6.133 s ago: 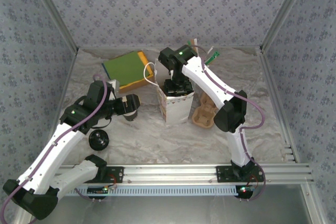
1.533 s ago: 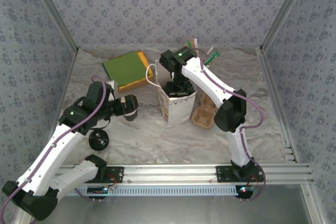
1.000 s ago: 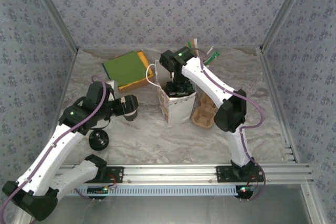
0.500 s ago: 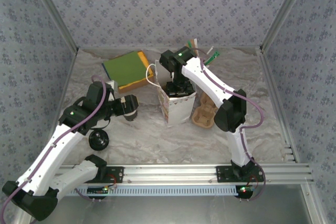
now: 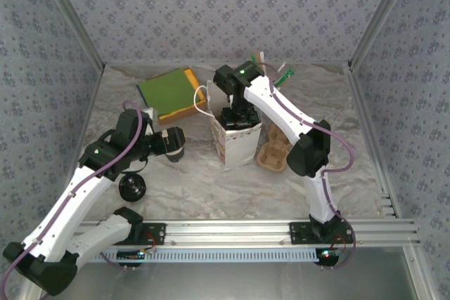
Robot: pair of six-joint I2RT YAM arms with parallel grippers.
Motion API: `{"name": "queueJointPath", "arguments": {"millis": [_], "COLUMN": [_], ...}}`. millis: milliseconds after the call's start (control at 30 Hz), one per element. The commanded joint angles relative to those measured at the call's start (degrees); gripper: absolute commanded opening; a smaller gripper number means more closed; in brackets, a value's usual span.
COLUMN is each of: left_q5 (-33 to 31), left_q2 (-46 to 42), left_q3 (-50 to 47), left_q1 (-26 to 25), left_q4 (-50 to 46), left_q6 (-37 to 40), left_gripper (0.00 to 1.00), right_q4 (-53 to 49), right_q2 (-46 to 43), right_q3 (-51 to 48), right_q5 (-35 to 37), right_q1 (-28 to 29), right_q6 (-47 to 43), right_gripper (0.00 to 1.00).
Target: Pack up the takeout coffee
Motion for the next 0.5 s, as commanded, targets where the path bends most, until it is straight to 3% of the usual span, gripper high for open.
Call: {"name": "queueJointPath", "arguments": {"millis": [0, 467], "left_q5": [0.31, 0.40], "left_q2": [0.30, 0.55], "left_q3": [0.83, 1.11], "left_q1": [-0.22, -0.22], "left_q4": [0.13, 0.09], "left_q6": [0.43, 0.46], "left_gripper": [1.00, 1.00], "right_q4": [-2.96, -2.41], "right_q2": [0.38, 0.94], "right_q3": [1.83, 2.27], "right_q5": [-0.73, -0.99], "right_q1": [-0.27, -0.29], "right_q6": [-0.64, -0.84], "right_gripper": [0.68, 0.68]}}
